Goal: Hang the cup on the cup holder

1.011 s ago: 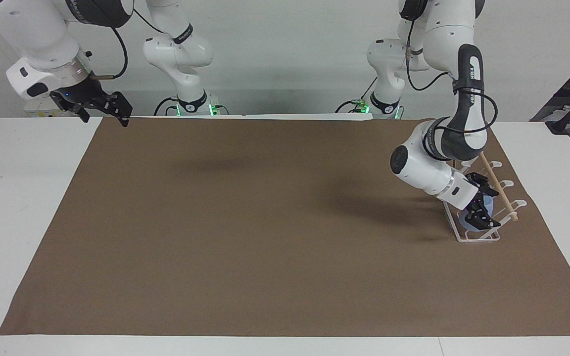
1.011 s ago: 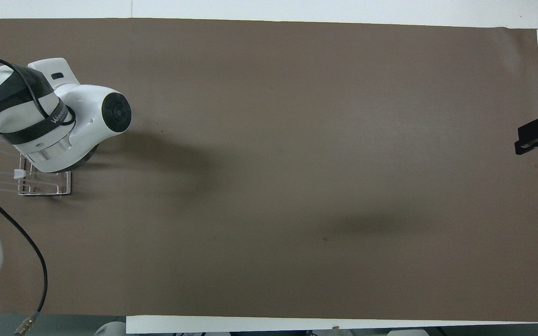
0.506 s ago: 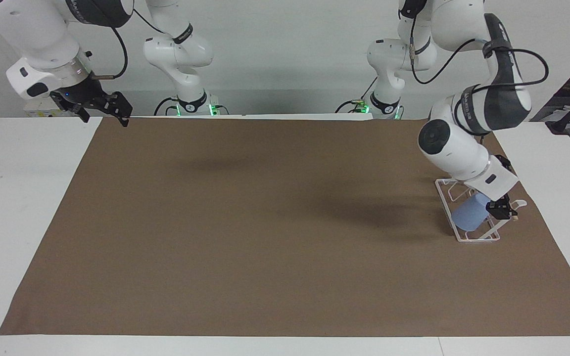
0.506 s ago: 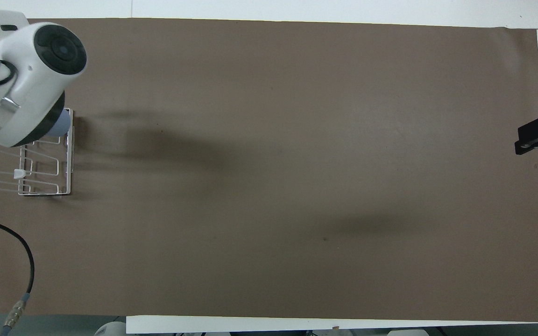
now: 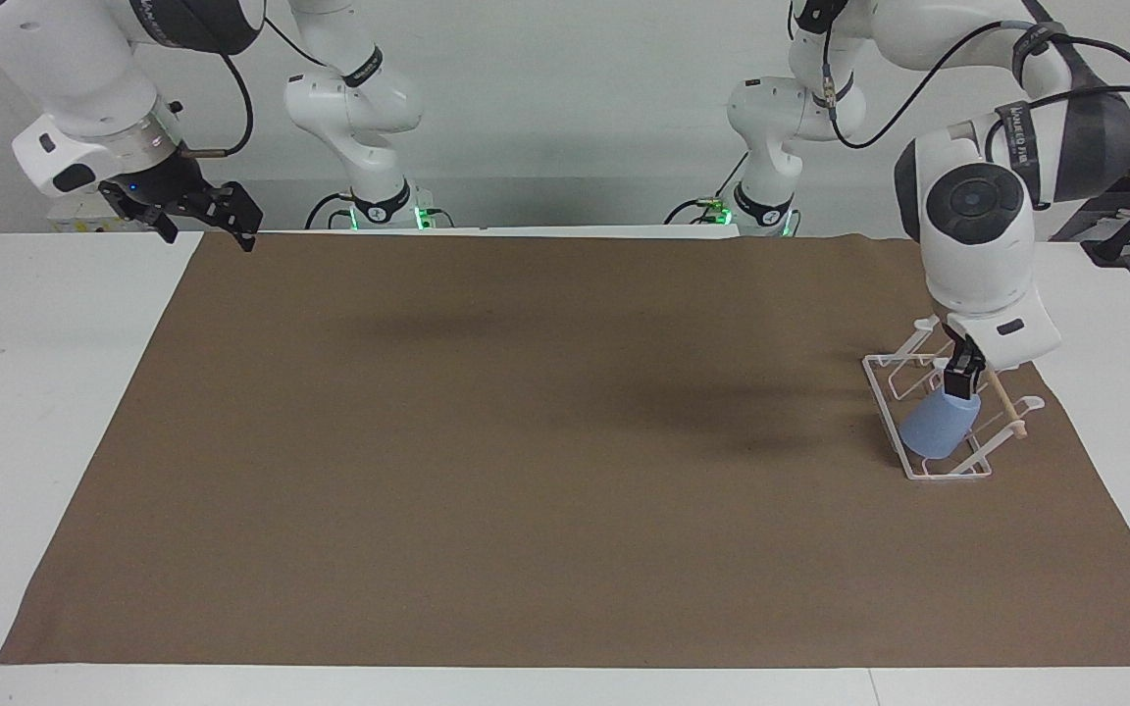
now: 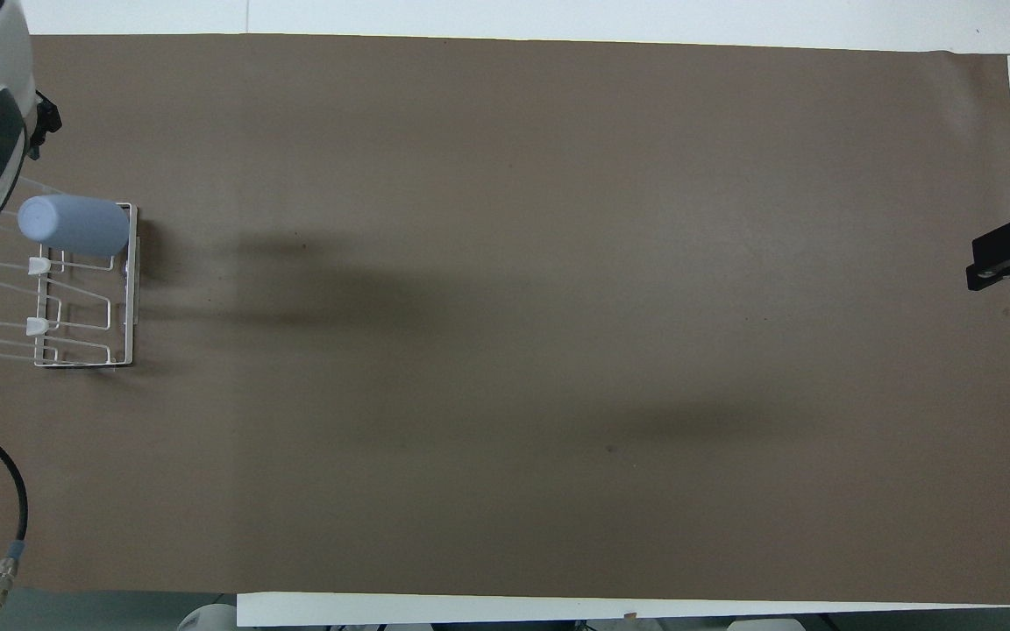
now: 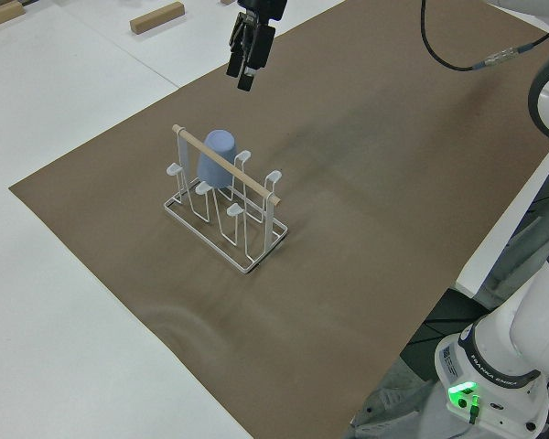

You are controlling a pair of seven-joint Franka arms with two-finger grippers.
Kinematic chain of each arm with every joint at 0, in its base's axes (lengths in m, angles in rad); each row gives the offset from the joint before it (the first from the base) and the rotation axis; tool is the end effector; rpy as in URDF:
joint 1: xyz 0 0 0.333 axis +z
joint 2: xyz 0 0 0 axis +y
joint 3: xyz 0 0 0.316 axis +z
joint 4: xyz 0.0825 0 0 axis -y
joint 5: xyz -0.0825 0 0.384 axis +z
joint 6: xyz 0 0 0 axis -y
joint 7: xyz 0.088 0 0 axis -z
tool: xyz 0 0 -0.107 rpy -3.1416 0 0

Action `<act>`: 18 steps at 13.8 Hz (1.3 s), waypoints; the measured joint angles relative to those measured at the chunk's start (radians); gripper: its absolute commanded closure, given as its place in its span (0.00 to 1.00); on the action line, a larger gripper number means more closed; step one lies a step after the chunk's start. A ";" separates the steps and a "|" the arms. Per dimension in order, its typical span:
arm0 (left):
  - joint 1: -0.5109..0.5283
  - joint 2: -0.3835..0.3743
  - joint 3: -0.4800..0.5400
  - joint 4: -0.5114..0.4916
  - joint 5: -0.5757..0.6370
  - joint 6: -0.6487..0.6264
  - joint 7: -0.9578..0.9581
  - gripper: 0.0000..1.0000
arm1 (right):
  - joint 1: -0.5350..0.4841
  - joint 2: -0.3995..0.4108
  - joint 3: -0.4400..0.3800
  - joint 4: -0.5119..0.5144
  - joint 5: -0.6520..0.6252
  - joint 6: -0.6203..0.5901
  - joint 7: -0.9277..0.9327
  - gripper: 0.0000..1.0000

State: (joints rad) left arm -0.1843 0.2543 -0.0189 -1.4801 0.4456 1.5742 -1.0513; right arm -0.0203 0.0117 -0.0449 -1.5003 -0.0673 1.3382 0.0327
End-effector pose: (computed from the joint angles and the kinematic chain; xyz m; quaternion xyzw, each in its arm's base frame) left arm 0.6198 -0.0794 0.5274 -0.8941 -0.3835 -0.0647 0.2222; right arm 0.5312 -0.0429 0.6326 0.9942 -0.0536 -0.0873 0.0321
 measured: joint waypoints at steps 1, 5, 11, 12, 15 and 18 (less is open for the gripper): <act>0.025 -0.007 0.001 0.009 -0.087 -0.001 0.053 0.00 | 0.000 0.000 0.000 0.000 0.000 0.000 0.000 0.00; 0.108 -0.054 0.002 0.019 -0.351 -0.050 0.369 0.00 | 0.000 0.000 0.000 0.000 0.000 0.000 0.000 0.00; 0.112 -0.120 -0.004 0.022 -0.432 -0.096 0.888 0.00 | 0.000 0.000 0.000 0.000 0.000 0.000 0.000 0.00; 0.112 -0.137 -0.004 0.022 -0.432 -0.102 0.955 0.00 | 0.000 0.000 0.000 0.000 0.000 0.000 0.000 0.00; 0.111 -0.188 -0.007 0.023 -0.438 -0.109 0.988 0.00 | 0.000 0.000 0.000 0.000 0.000 0.000 0.000 0.00; 0.111 -0.200 -0.009 0.018 -0.438 -0.101 0.986 0.00 | 0.000 0.000 0.000 0.000 0.000 0.000 0.000 0.00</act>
State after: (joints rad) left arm -0.0733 0.0540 -0.0283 -1.4624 0.0075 1.4736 -0.0655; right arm -0.0204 0.0117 -0.0449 -1.5003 -0.0673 1.3382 0.0327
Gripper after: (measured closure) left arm 0.000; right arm 0.000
